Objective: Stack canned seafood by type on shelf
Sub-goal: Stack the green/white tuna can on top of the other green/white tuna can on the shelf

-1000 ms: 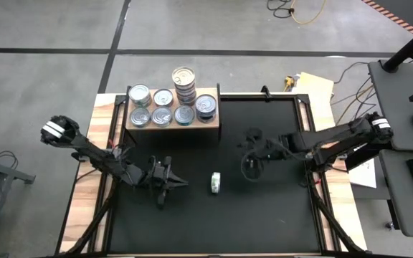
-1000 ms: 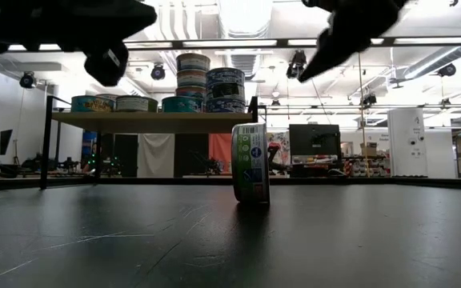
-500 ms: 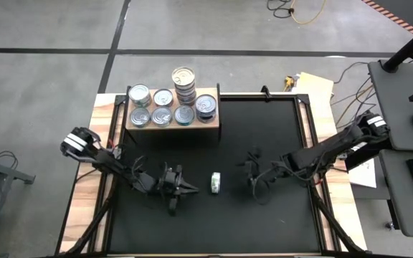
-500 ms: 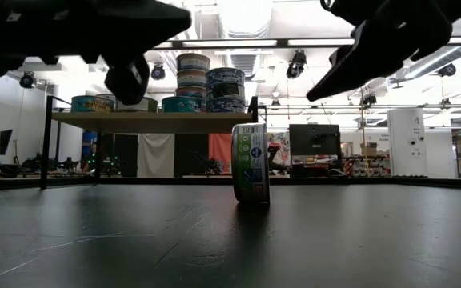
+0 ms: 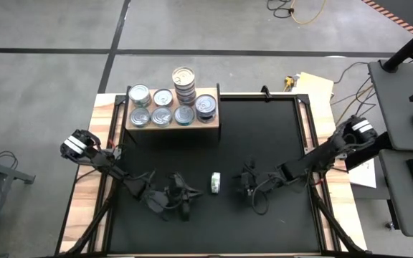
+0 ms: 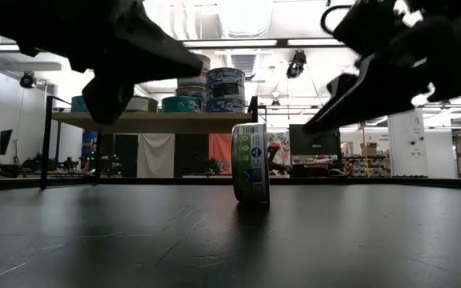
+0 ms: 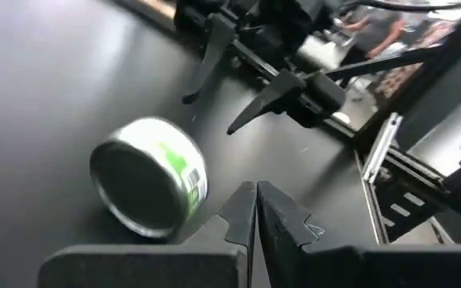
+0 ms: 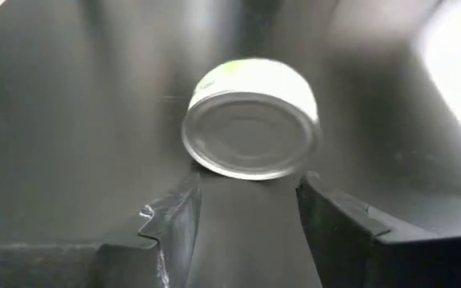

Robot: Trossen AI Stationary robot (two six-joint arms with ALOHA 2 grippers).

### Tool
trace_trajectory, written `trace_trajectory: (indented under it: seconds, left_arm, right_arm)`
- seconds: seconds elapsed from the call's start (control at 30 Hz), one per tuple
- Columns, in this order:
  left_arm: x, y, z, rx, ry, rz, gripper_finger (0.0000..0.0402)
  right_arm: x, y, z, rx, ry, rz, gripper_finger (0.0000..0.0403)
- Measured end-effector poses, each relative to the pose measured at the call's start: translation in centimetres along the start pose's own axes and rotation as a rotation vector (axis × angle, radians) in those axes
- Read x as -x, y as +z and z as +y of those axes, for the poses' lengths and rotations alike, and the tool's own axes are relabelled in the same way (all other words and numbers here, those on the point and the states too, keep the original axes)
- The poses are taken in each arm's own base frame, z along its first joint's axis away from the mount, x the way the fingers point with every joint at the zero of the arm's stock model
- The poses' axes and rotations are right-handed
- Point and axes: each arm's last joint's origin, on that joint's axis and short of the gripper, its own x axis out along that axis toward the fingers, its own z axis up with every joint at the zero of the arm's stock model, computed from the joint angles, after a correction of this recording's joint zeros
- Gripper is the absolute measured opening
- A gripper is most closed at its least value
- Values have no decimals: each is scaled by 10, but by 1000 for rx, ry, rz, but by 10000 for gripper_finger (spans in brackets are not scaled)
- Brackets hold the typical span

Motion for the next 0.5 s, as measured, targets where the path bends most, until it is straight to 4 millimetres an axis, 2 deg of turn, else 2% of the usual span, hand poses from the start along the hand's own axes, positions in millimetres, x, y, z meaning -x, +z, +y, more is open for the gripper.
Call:
trace_trajectory:
  seconds: [0.17, 0.3, 0.5]
  left_arm:
    - [-8, 1, -11, 32, 87, 77, 0]
    - [-14, 11, -25, -13, 179, 106, 0]
    - [-22, 19, -39, -62, 297, 86, 0]
  right_arm:
    - [-22, -12, 7, 0, -6, 30, 167]
    - [-35, -19, 12, 2, -37, 39, 130]
    - [-45, -28, 14, -18, -131, 55, 65]
